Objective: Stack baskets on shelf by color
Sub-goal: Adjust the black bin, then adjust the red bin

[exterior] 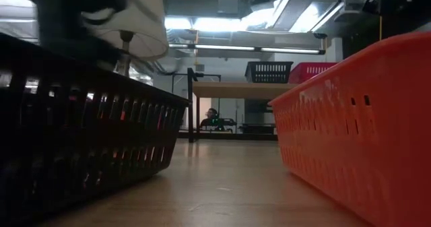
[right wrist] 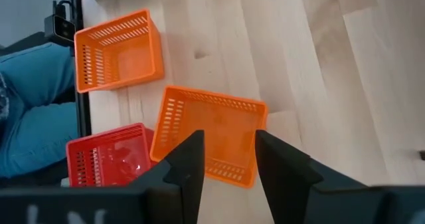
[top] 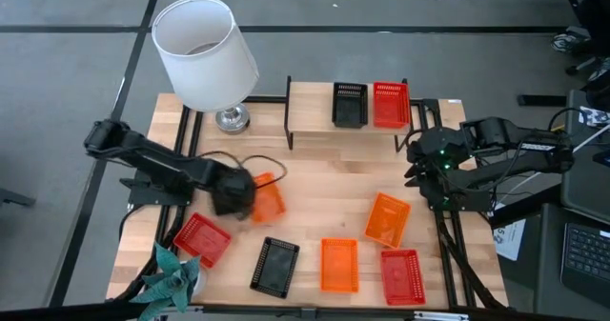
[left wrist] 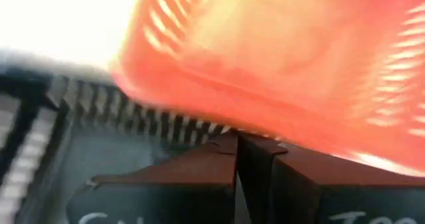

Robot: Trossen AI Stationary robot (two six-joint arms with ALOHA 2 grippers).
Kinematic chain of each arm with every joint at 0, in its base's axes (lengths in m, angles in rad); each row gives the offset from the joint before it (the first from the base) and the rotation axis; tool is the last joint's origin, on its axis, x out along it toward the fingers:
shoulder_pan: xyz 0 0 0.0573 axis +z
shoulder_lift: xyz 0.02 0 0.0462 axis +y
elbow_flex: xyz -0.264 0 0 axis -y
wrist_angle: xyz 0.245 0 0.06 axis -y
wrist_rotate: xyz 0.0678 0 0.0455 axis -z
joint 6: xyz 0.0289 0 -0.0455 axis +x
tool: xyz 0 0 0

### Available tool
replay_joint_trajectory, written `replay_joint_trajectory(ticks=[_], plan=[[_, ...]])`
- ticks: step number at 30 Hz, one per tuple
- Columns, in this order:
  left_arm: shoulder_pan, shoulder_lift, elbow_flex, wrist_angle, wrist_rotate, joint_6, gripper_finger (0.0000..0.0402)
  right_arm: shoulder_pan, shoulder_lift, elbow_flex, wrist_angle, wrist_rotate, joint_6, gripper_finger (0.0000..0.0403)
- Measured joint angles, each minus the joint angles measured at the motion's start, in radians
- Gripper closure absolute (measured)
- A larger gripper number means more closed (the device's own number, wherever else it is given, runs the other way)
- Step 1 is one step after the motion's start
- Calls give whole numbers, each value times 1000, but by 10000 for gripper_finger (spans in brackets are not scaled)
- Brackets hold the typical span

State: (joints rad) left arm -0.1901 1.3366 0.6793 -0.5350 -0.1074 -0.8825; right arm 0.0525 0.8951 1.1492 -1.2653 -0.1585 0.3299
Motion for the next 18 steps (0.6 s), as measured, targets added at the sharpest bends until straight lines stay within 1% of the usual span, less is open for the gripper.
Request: replay_joint_trajectory(ticks=[2, 3, 4, 6, 10, 14, 18], plan=[[25, 71, 11, 244, -14, 62, 401, 0, 0, 0, 19, 0, -4, 270], [32, 101, 27, 333, -17, 97, 401, 0, 0, 0, 25, 0, -4, 270], [36, 129, 52, 388, -16, 126, 401, 0, 0, 0, 27, -1, -4, 270], [40, 171, 118, 396, -13, 177, 401, 0, 0, 0, 26, -2, 1, 270], [38, 196, 256, 258, -20, 267, 401, 0, 0, 0, 26, -12, 3, 270], [20, 195, 391, 21, -34, 283, 401, 0, 0, 0, 27, -19, 15, 270], [-34, 186, 532, -264, -138, 261, 401, 0, 0, 0, 33, -19, 37, 270]])
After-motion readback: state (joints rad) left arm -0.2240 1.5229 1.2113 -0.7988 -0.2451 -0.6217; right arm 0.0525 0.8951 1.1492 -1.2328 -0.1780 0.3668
